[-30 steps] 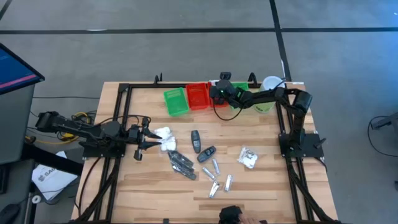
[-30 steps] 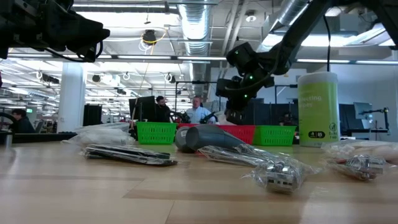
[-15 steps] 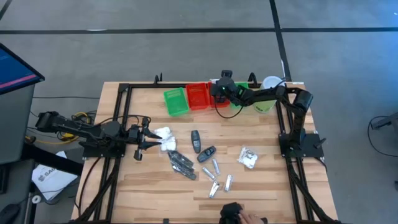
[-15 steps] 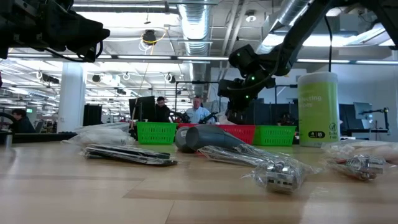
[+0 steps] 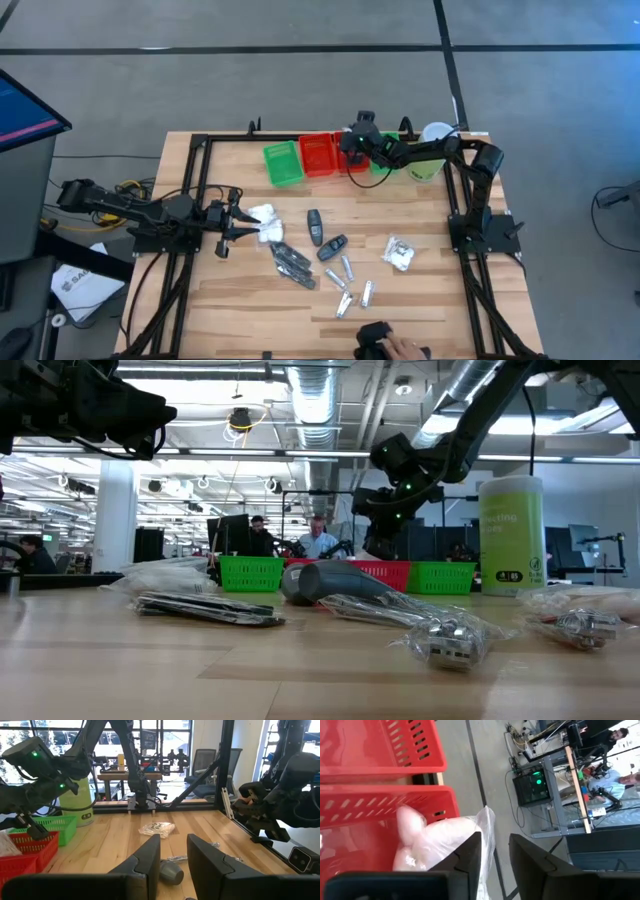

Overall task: Pick & Place Travel size toiletries
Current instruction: Put the white cotton pack into the right red bin

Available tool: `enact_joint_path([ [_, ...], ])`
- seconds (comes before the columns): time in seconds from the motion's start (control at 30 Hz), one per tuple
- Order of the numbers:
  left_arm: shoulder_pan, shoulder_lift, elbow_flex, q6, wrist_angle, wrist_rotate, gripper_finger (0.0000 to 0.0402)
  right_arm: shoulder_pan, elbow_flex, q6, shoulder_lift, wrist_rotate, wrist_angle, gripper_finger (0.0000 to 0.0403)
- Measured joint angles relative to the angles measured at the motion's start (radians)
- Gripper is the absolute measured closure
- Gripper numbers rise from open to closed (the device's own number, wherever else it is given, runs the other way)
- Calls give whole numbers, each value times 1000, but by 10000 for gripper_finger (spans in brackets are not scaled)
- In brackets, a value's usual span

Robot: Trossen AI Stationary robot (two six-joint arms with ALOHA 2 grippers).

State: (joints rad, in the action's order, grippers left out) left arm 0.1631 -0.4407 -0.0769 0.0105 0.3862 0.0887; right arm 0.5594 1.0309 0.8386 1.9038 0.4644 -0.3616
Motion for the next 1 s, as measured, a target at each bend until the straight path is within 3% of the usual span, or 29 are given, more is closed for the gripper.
enact_joint_path([
  [0.3, 0, 0, 0, 0, 1, 0, 314, -16, 0, 10, -8, 22, -47, 256],
  [0.57, 0, 0, 0, 0, 1, 0, 314, -101, -1, -78, -91, 217, 20, 224],
  [0.83, 0, 0, 0, -16, 5, 0, 314, -279, 0, -407, -311, 93, 331, 226],
  [1.0, 0, -8, 0, -78, -18, 78, 314, -387, 0, -624, -406, 16, 511, 234],
])
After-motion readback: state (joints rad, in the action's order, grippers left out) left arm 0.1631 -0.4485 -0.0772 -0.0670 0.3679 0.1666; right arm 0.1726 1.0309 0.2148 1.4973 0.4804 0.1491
